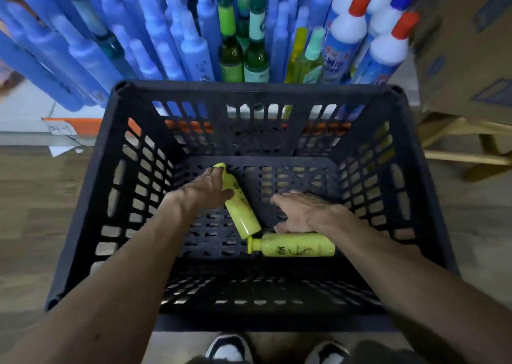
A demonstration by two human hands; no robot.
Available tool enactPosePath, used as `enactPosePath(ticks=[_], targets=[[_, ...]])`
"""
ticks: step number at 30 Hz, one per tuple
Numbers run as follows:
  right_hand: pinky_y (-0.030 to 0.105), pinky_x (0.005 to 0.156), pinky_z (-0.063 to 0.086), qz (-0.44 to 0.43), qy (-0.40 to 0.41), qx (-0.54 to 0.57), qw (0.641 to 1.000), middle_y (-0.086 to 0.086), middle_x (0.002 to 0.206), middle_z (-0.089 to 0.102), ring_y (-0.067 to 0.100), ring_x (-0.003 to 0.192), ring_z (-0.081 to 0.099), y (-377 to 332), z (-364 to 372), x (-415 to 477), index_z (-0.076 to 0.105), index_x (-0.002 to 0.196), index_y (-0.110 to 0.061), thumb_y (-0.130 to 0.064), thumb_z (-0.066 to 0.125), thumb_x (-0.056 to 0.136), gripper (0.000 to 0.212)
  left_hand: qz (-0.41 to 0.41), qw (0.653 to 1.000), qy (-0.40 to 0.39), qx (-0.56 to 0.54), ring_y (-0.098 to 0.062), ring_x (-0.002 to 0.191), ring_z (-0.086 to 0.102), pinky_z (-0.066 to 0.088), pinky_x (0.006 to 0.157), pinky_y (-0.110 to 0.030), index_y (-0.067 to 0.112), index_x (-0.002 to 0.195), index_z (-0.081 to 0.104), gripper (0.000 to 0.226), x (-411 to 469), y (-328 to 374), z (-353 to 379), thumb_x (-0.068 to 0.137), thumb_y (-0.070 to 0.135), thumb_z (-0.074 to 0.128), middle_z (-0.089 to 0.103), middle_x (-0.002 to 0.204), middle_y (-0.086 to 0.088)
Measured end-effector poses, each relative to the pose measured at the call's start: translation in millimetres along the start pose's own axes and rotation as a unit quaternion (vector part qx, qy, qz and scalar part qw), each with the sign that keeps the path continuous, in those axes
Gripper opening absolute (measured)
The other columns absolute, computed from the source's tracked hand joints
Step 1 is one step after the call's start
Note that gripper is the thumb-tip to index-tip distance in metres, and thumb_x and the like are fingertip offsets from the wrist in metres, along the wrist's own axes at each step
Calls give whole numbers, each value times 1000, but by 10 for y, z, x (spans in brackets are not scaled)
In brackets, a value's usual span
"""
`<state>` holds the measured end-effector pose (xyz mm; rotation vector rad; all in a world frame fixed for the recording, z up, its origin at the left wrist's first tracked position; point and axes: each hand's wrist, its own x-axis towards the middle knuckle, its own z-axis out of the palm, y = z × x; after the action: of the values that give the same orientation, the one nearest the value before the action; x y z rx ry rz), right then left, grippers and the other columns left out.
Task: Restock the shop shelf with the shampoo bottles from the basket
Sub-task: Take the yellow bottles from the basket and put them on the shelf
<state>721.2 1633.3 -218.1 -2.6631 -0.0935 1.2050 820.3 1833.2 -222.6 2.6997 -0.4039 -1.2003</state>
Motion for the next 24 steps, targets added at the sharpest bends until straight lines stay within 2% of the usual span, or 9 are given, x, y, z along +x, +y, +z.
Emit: enactPosePath(ticks=[3,5,7,10,13,15,17,21,24], targets=[[37,89,47,-1,-45,-1,999,2,137,52,26,121,52,-1,-9,37,43,139,-22,-49,67,87,64,-12,1000,-5,-5,-28,137,34,37,106,-39,14,151,16,74,87,-132,-58,93,43,52,22,154,-10],[39,92,48,5,-64,10,998,3,134,54,26,118,54,-30,20,-2,46,136,-21,-48,68,86,60,-13,1000,-7,-7,-27,130,40,41,101,-40,14,146,27,68,86,-203,-51,91,44,55,33,146,-9],[45,95,50,6,-78,14,997,3,130,55,27,115,55,-74,86,-36,48,131,-21,-47,68,85,57,-2,999,-28,-16,-28,129,41,41,101,-39,15,145,27,68,66,-201,6,91,46,54,33,145,-10],[47,94,50,0,-102,15,995,2,126,56,27,113,55,-105,141,-2,51,127,-20,-49,68,83,55,-21,997,-57,-44,-30,136,32,36,104,-37,9,150,15,74,127,-145,121,94,42,51,23,152,-13],[45,89,52,-10,-124,17,992,3,117,59,26,102,59,-117,122,82,54,124,-19,-50,67,84,52,-44,988,-30,-144,-31,119,49,45,97,-40,6,141,30,74,277,-148,202,87,46,58,43,138,-15],[44,87,53,-12,-133,20,991,4,113,61,26,98,61,-134,129,124,56,120,-18,-52,68,84,50,-71,971,-4,-230,-31,109,57,49,92,-41,5,132,41,67,359,-149,248,84,48,59,54,127,-15],[43,88,52,-14,-142,29,989,6,115,62,28,100,61,-145,175,160,56,122,-17,-52,70,82,55,-114,954,14,-277,-32,113,55,47,95,-40,6,130,44,62,398,-123,270,87,48,57,53,127,-14],[36,80,50,-29,-140,27,989,5,115,62,25,99,60,-173,270,224,56,121,-15,-51,75,78,59,-155,900,34,-406,-36,115,56,48,98,-48,6,128,47,97,576,-112,300,56,69,61,54,129,-18],[37,81,51,-25,-148,27,988,5,112,62,25,97,61,-174,359,350,59,118,-14,-56,76,74,63,-167,872,71,-455,-39,113,57,49,97,-50,0,126,51,78,760,-137,368,73,54,68,57,127,-22]])
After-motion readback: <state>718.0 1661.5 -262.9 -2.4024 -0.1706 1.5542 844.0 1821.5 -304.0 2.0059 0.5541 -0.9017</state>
